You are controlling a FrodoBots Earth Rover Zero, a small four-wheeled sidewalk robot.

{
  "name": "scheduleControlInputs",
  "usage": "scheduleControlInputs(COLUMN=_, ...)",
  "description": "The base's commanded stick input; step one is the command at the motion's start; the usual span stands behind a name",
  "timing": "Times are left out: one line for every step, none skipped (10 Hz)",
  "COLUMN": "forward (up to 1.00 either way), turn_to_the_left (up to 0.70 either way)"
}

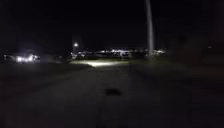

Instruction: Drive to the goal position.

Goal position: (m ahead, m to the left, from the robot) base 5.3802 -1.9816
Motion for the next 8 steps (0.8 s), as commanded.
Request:
scheduleControlInputs(forward=0.7, turn_to_the_left=0.0)
scheduleControlInputs(forward=0.0, turn_to_the_left=0.0)
scheduleControlInputs(forward=0.07, turn_to_the_left=0.0)
scheduleControlInputs(forward=0.51, turn_to_the_left=0.0)
scheduleControlInputs(forward=0.7, turn_to_the_left=0.0)
scheduleControlInputs(forward=0.7, turn_to_the_left=0.0)
scheduleControlInputs(forward=0.7, turn_to_the_left=0.0)
scheduleControlInputs(forward=0.7, turn_to_the_left=0.0)
